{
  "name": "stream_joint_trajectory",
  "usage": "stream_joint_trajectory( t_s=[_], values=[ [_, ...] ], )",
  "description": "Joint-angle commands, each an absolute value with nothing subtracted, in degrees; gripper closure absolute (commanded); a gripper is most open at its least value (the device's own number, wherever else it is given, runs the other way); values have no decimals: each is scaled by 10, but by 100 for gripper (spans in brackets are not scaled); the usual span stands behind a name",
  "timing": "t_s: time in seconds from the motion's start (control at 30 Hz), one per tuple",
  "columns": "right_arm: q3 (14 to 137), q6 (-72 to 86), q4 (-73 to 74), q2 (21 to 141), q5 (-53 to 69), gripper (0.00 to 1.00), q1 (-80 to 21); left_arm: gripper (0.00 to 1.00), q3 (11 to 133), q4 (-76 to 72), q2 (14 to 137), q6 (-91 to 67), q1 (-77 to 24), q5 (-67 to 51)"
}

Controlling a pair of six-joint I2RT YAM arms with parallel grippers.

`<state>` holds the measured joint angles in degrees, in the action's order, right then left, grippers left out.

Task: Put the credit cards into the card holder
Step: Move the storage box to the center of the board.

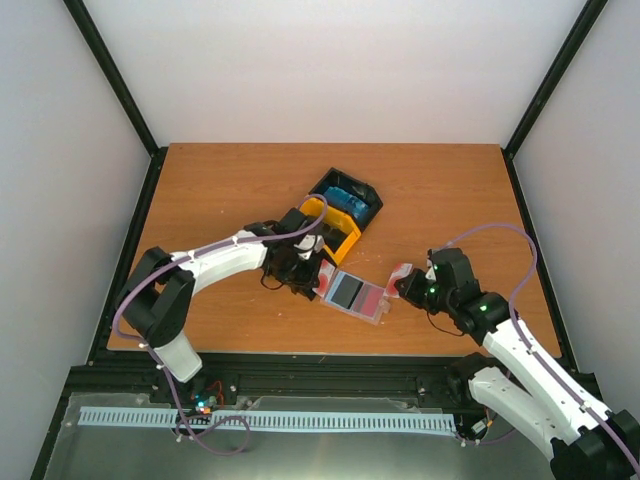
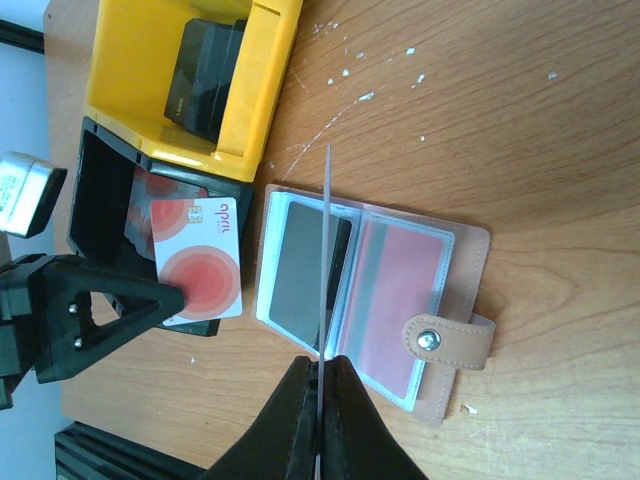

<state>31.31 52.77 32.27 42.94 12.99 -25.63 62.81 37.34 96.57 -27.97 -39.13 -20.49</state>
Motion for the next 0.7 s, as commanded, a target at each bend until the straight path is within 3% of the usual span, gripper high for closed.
stream_joint_trajectory(
  t_s=[0.0,0.53,0.67],
  values=[
    [306,525,306,434,138,97,-253,99,627,380,939,-245,-374,-233],
    [297,526,299,432,146,97,-253,99,618,413,947,-241,-347,-99],
    [296,525,296,434,150,97,-253,99,623,406,941,-230,-346,-135]
  ],
)
